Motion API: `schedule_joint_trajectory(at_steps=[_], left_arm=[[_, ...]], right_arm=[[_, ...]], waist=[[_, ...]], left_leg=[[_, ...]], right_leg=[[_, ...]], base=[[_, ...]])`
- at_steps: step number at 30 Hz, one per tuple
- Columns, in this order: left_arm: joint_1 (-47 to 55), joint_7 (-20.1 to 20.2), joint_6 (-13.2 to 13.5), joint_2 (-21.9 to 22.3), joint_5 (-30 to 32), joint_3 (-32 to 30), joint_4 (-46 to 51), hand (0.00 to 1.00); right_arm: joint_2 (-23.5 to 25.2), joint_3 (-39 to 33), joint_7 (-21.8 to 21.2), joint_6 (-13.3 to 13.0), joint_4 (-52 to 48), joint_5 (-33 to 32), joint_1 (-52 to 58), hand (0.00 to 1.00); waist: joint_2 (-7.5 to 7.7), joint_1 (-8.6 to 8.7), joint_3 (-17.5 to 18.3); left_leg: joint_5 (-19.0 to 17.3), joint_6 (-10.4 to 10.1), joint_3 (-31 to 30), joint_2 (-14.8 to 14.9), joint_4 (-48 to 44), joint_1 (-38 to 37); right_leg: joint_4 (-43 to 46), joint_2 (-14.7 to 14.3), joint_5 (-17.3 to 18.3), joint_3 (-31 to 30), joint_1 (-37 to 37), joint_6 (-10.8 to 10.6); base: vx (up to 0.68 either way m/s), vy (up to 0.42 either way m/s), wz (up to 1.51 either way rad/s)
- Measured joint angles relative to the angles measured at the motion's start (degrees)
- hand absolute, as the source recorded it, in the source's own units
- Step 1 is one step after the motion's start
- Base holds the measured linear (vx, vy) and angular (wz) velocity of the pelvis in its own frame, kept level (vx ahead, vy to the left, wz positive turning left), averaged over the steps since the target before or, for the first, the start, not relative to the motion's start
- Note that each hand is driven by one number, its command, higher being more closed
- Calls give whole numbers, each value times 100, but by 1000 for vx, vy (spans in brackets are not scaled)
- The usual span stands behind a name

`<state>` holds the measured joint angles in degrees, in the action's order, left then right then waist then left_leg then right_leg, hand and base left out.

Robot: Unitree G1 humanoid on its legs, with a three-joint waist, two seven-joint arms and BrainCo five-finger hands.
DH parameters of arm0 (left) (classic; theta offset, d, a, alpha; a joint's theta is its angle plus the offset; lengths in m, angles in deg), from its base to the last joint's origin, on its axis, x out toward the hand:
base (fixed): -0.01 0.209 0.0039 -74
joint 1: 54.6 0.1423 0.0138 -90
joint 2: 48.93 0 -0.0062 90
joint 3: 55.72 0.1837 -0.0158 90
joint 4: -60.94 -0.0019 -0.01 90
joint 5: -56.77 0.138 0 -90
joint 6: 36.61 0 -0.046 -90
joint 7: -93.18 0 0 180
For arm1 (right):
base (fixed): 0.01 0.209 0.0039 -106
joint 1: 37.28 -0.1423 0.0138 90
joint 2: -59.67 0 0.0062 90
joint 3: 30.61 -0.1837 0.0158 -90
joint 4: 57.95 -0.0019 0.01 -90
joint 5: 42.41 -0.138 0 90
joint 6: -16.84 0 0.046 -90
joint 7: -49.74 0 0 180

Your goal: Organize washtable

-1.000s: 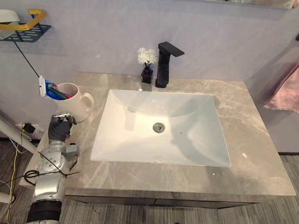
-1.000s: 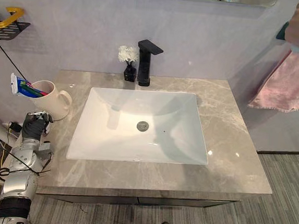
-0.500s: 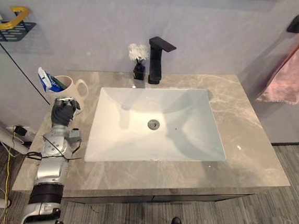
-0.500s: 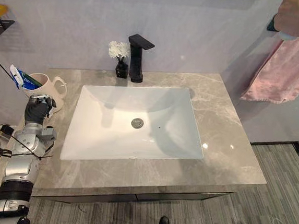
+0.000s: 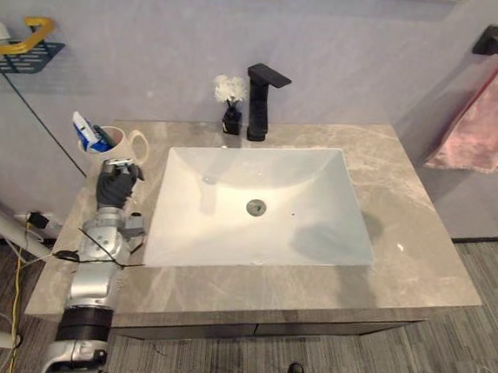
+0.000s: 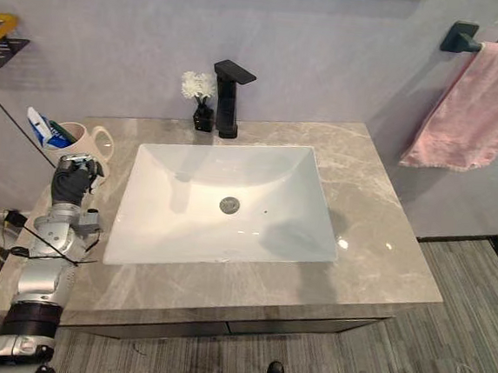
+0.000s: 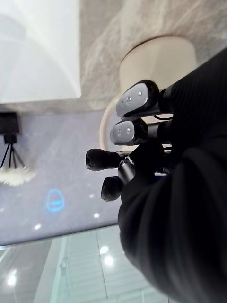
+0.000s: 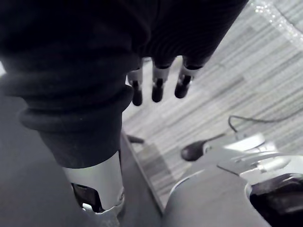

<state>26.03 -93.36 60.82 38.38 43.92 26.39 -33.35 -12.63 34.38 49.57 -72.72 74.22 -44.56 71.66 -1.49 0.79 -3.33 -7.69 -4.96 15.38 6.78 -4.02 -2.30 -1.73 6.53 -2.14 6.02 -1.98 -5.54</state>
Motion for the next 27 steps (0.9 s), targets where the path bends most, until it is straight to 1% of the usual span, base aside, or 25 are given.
schedule_joint_trajectory(at_steps=[1,3,4,5,7,10,12,13,15,16,17,18,19,20,21,22,23,24,26,27], left_arm=[[32,3,20,48,-1,88,135,100],[271,34,83,220,-9,335,849,100],[341,42,98,264,-19,356,1031,100],[472,83,203,332,-111,391,1401,100],[647,158,305,386,-254,389,1896,100],[926,174,474,421,-458,274,2580,100],[1211,207,548,507,-520,-68,2930,100],[1402,242,607,522,-561,-352,3106,100],[1654,252,698,542,-581,-746,3189,100],[1833,256,705,622,-677,-1001,3187,100],[1927,250,708,690,-684,-1116,3170,100],[2135,228,707,853,-738,-1318,3131,100],[2259,214,706,983,-799,-1460,2972,100],[2316,195,705,1038,-804,-1537,2863,0],[2467,123,702,1167,-887,-1774,2526,0],[2495,98,692,1203,-922,-1870,2358,0],[2535,24,681,1254,-966,-2030,2000,0],[2588,-8,673,1283,-1007,-2117,1843,0],[2703,-85,609,1362,-1055,-2348,1172,0],[2708,-116,575,1389,-1055,-2383,1017,0]], right_arm=[[-1,-1,-3,0,43,0,-5,0],[-7,-24,-12,0,205,-1,-38,0],[-8,-66,-11,1,227,-1,-64,0],[-13,-140,-11,0,289,-1,-116,0],[-30,-217,-14,0,420,-4,-185,0],[-89,-219,-19,0,529,-7,-227,0],[-105,-243,-22,3,605,-11,-327,0],[-100,-245,-28,2,612,-12,-383,0],[-105,-248,-85,-1,637,-48,-449,0],[-107,-261,-125,0,659,-66,-510,0],[-111,-263,-126,-1,674,-69,-529,0],[-118,-289,-126,0,708,-87,-556,0],[-143,-339,-125,1,771,-167,-553,0],[-175,-340,-125,5,836,-197,-552,0],[-227,-340,-123,10,904,-247,-554,0],[-229,-341,-121,10,910,-256,-552,0],[-230,-342,-120,13,926,-296,-520,0],[-230,-338,-120,14,925,-301,-531,0],[-226,-329,-119,15,921,-304,-576,0],[-225,-326,-119,15,921,-308,-582,0]], waist=[[-12,3,-7],[-41,-10,-7],[-54,-12,-5],[-70,-10,-10],[-85,-39,-2],[-115,-169,9],[-127,-158,16],[-129,-175,18],[-138,-183,33],[-148,-198,30],[-155,-203,36],[-175,-225,59],[-205,-303,85],[-206,-336,104],[-231,-377,137],[-239,-408,142],[-212,-493,168],[-243,-502,199],[-220,-505,229],[-212,-513,240]], left_leg=[[1,0,-53,-8,-2,-14],[3,4,-242,-78,-4,-43],[4,5,-285,-88,-3,-41],[11,16,-354,-108,0,-40],[17,27,-456,-138,0,-51],[32,47,-612,-204,-4,-118],[32,48,-745,-221,6,-181],[33,49,-769,-222,10,-225],[47,71,-872,-238,17,-241],[66,99,-960,-260,30,-241],[73,105,-989,-270,32,-229],[90,121,-1068,-294,54,-213],[93,125,-1112,-315,105,-222],[100,134,-1142,-327,116,-219],[122,141,-1237,-352,121,-209],[128,144,-1254,-353,119,-213],[135,141,-1310,-356,117,-211],[141,140,-1327,-357,110,-212],[197,138,-1394,-365,113,-211],[198,138,-1405,-365,111,-213]], right_leg=[[0,10,18,52,48,-6],[22,50,97,221,191,-55],[42,58,114,254,200,-55],[55,69,140,329,243,-67],[57,81,167,431,309,-81],[54,149,213,582,464,-129],[53,164,229,670,573,-115],[54,164,237,709,635,-105],[54,176,261,799,707,-109],[47,191,273,867,760,-111],[39,202,277,904,785,-114],[39,221,296,981,827,-138],[35,242,304,1068,873,-149],[36,253,314,1103,883,-164],[35,270,327,1189,931,-180],[31,274,334,1236,964,-190],[31,275,345,1292,992,-193],[31,275,351,1312,1006,-194],[31,285,367,1423,1054,-195],[31,285,371,1436,1063,-194]], base=[[-3,-4,42],[1,16,40],[5,20,35],[17,-3,33],[30,1,31],[37,21,28],[15,10,21],[3,3,19],[-29,-10,25],[-47,-18,31],[-62,-17,33],[-75,-12,33],[-69,-8,33],[-42,1,39],[-17,2,30],[-16,-5,35],[-8,-7,21],[4,-8,22],[12,-7,20],[-9,-6,14]])
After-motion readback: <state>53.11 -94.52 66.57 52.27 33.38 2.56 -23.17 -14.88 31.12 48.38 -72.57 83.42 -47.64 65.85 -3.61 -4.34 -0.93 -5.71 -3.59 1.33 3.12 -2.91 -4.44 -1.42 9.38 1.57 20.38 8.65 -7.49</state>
